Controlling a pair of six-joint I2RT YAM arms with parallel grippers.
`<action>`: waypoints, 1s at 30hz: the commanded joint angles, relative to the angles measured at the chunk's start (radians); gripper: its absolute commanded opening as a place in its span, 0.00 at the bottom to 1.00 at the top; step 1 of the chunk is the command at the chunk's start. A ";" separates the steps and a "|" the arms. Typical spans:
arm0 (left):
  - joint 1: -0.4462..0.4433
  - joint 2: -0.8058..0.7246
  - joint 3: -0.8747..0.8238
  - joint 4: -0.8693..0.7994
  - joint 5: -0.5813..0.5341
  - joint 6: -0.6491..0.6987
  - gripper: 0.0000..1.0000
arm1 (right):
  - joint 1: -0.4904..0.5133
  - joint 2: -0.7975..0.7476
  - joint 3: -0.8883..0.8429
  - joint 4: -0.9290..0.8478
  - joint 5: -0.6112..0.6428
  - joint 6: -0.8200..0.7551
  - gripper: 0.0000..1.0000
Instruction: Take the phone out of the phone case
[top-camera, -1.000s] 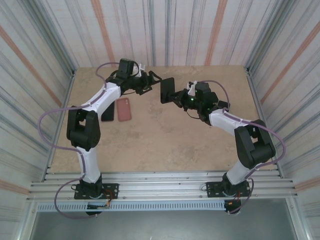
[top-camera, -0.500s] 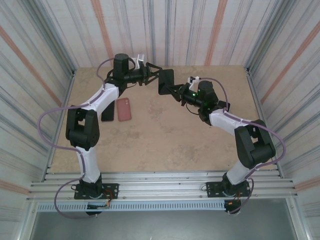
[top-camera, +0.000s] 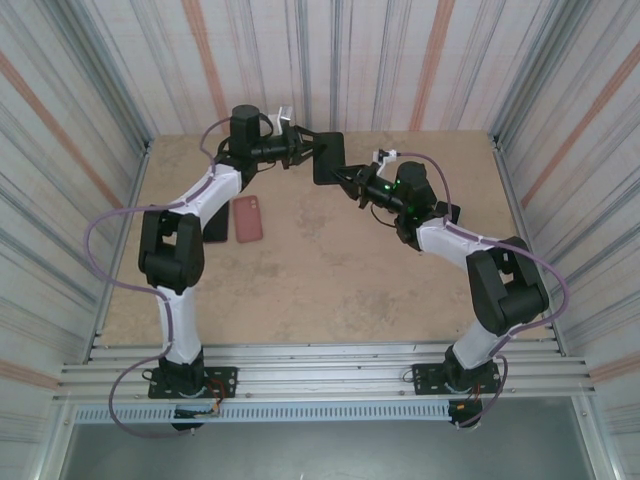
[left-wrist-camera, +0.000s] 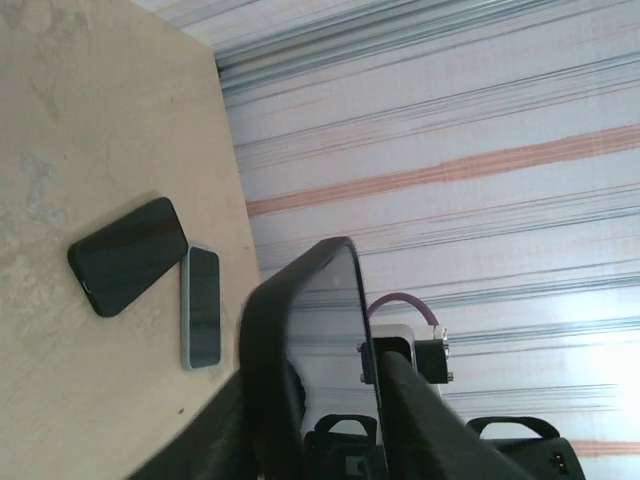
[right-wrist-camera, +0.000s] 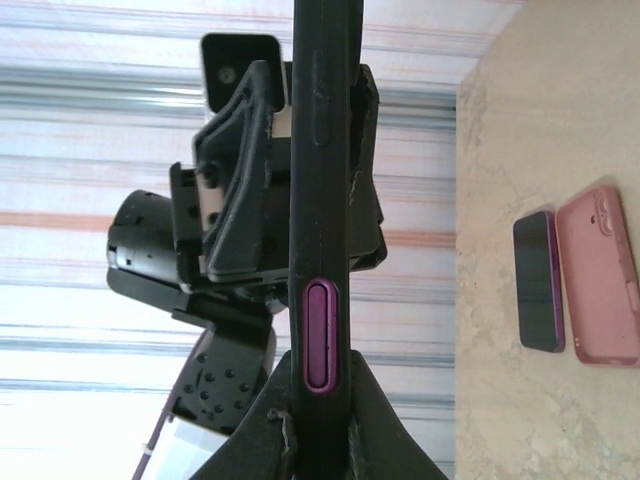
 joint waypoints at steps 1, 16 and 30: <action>0.001 0.002 0.036 0.077 0.070 -0.036 0.24 | 0.014 0.015 0.046 0.086 -0.035 0.031 0.01; 0.007 -0.027 -0.024 0.244 -0.029 -0.205 0.02 | 0.015 -0.018 0.037 0.041 -0.049 -0.054 0.38; -0.092 -0.137 -0.161 0.357 -0.531 -0.431 0.01 | 0.066 -0.109 -0.083 0.037 0.223 -0.199 0.44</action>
